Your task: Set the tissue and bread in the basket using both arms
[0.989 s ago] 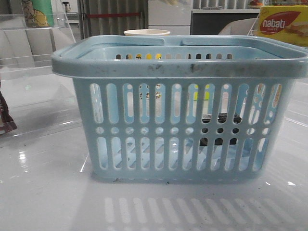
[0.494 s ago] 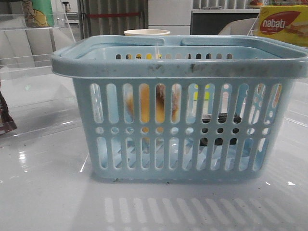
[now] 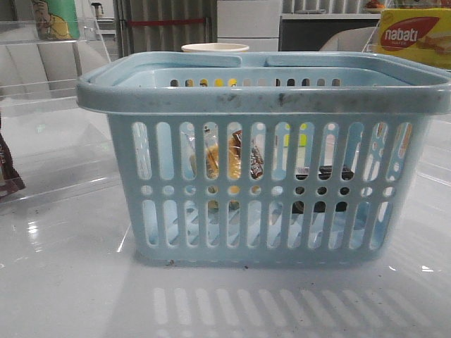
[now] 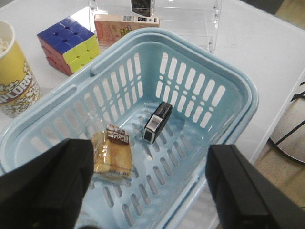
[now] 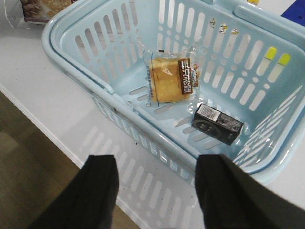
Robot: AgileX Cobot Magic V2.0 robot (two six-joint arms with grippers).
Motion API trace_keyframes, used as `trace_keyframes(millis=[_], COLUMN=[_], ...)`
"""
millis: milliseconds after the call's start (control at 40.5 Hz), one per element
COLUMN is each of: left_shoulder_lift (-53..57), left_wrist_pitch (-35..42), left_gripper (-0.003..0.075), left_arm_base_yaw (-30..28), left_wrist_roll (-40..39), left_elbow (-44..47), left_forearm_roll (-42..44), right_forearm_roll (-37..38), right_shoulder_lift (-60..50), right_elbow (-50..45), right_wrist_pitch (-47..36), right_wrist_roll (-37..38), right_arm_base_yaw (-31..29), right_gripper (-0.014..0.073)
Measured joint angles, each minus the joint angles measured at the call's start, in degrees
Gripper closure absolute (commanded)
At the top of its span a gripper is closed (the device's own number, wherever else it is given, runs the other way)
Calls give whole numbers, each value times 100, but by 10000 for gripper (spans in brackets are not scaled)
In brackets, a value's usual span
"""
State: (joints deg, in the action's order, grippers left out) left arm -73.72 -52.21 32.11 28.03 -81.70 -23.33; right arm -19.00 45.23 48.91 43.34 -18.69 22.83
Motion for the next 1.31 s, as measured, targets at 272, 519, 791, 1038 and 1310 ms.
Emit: trace_keyframes(millis=[272,519,791,1038,1310], left_shoulder_lift=[1799,3014,3630,3630,3630], left_wrist_pitch=[216,423,507,507,514], left_gripper=[172,172,172,244,542], left_arm_base_yaw=[0,0,0,0,0], left_wrist_roll=[-880,-1421,-1920,-1933,-1953], left_elbow=[1654,2811,3376,3403,3403], left_forearm_roll=[1152,1586,1948,1961,1961], right_forearm_roll=[0,14,720,1121,1125], right_shoulder_lift=[0,0,-407,-780,-792], right_elbow=[0,0,0,-6,-28], right_wrist_pitch=[0,85,444,909,983], right_wrist_roll=[0,0,776,1166,1189], right_arm_base_yaw=[0,0,0,0,0], right_gripper=[116,116,116,214,538])
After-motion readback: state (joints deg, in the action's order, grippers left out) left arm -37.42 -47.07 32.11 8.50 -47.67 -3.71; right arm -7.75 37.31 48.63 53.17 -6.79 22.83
